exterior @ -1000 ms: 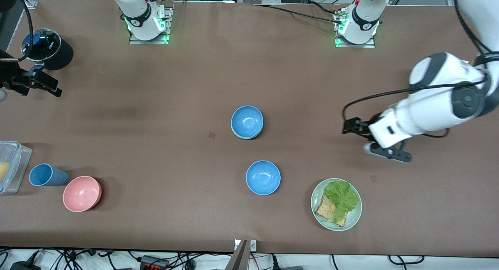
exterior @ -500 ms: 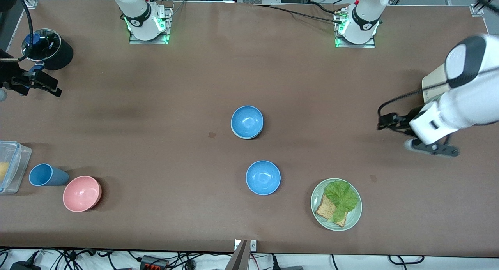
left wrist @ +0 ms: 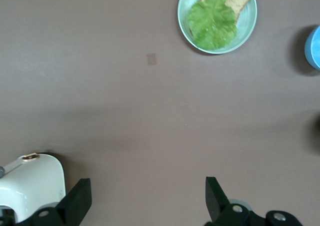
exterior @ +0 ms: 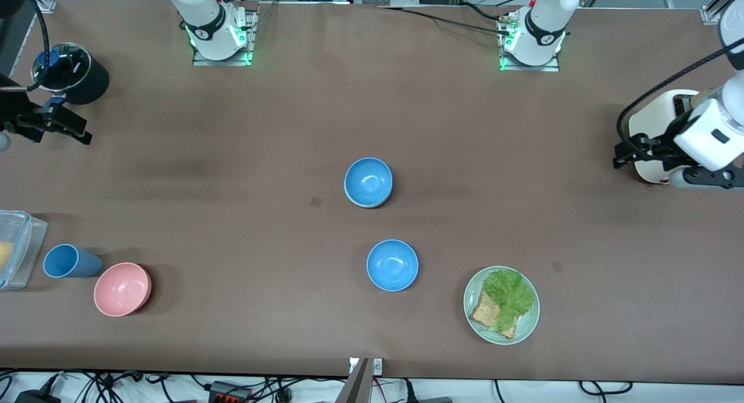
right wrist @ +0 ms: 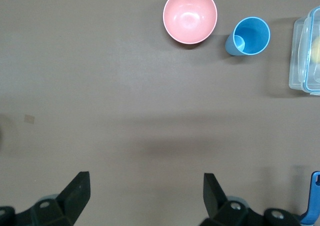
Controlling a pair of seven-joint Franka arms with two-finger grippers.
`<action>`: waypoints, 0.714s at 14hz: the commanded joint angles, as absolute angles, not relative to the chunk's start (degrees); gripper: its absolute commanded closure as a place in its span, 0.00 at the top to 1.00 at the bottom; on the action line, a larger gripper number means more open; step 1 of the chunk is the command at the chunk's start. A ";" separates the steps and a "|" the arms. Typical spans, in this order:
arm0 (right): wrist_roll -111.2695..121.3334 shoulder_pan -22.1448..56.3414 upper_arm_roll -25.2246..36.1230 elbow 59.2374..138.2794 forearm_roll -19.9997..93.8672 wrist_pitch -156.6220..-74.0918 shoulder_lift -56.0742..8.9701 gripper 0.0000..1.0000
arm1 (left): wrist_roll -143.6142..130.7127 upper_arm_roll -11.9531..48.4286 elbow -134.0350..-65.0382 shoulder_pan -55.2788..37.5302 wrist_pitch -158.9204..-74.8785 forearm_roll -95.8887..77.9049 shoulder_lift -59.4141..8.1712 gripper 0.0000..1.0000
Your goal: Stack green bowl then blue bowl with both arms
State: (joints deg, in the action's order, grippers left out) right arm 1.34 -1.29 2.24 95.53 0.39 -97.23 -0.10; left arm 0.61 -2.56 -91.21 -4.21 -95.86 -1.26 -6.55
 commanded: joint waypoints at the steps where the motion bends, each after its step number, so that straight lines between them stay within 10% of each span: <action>1: 2.20 -1.49 1.93 96.59 -0.18 -97.12 1.49 1.00 | -0.18 -3.78 -102.09 -6.85 -103.33 -2.64 0.33 1.00; 10: 2.20 -1.32 1.85 96.77 -0.18 -97.21 1.58 1.00 | -0.18 -3.78 -98.53 -6.42 -96.95 -2.46 -1.23 1.00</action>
State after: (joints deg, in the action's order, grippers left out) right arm 1.37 -1.28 2.23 95.53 0.39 -97.26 -0.10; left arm 0.06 -3.24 -99.95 -6.11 -99.30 -1.29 -0.91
